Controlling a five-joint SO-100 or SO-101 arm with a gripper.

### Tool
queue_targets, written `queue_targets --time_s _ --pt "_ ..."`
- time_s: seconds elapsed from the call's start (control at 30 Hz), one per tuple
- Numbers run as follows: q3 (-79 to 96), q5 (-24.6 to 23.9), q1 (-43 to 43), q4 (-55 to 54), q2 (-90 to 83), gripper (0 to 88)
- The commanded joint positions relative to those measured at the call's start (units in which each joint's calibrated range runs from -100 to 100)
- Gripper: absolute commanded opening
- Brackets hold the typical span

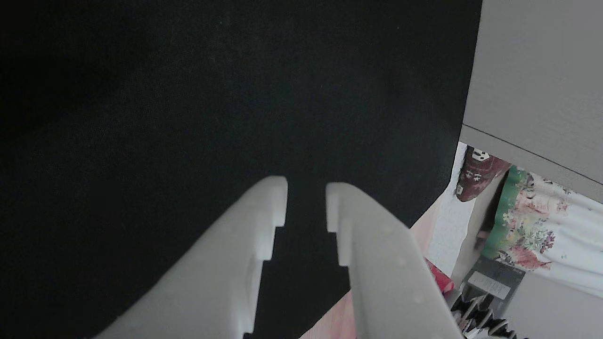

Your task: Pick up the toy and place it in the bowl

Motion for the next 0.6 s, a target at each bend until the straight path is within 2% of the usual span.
queue_targets --time_s 0.0,0.57 --pt "0.78 0.28 -0.25 0.2 -0.67 2.5" --pt "0.78 0.08 0.09 0.2 -0.67 2.5"
